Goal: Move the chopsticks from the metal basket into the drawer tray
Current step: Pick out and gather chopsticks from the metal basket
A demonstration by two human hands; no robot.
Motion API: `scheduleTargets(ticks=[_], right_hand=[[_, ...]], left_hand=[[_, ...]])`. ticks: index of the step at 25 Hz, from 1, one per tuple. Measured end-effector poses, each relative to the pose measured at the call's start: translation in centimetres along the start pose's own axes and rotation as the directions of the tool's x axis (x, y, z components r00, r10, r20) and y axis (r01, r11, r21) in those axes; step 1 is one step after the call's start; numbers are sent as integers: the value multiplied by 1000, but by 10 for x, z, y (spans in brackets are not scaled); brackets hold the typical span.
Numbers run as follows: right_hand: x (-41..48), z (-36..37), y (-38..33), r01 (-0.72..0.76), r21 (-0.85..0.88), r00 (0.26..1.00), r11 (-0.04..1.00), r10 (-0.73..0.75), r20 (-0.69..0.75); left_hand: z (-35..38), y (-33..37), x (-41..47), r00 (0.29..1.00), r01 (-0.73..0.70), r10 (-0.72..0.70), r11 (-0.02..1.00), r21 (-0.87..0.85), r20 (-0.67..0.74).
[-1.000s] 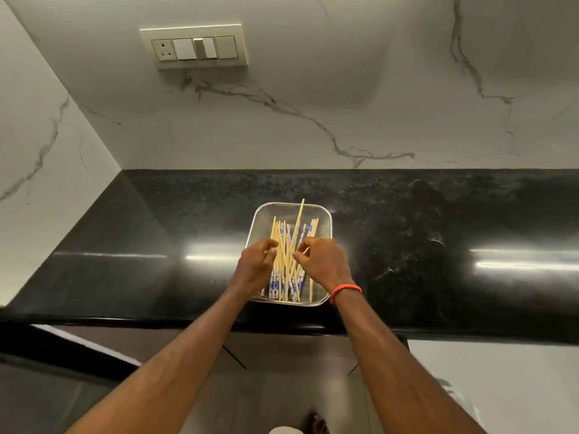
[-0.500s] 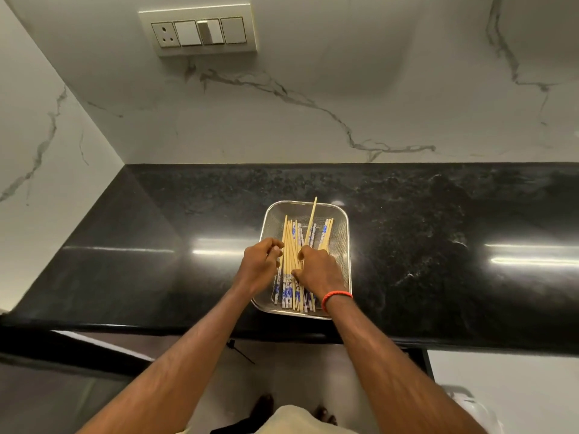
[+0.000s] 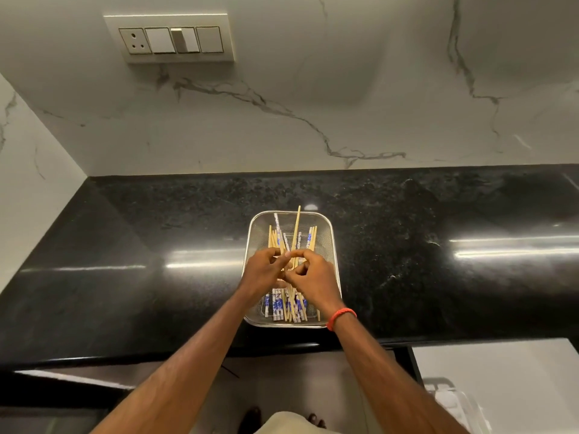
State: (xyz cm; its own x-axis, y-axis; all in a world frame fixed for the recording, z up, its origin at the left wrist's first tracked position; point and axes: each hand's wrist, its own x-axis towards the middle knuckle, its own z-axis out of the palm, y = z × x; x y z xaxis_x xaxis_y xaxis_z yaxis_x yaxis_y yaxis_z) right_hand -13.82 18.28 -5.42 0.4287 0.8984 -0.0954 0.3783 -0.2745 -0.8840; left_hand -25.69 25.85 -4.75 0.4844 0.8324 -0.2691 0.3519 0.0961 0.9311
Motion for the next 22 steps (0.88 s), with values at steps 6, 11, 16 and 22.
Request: scheduleTargets(ticks=[6, 11, 16, 22], right_hand=[[13, -2, -4, 4, 8, 999, 1000, -3, -42], [58, 5, -10, -149, -188, 971, 971, 107, -213], [93, 26, -15, -354, -269, 929, 896, 304, -210], [97, 38, -15, -406, -93, 892, 909, 373, -254]], left_hand=[[-13, 3, 0, 995, 68, -79, 985, -157, -63], [-33, -2, -9, 990, 114, -126, 977, -181, -56], [-44, -6, -15, 989, 128, -140, 975, -183, -53], [-54, -8, -16, 987, 153, -161, 962, -225, -21]])
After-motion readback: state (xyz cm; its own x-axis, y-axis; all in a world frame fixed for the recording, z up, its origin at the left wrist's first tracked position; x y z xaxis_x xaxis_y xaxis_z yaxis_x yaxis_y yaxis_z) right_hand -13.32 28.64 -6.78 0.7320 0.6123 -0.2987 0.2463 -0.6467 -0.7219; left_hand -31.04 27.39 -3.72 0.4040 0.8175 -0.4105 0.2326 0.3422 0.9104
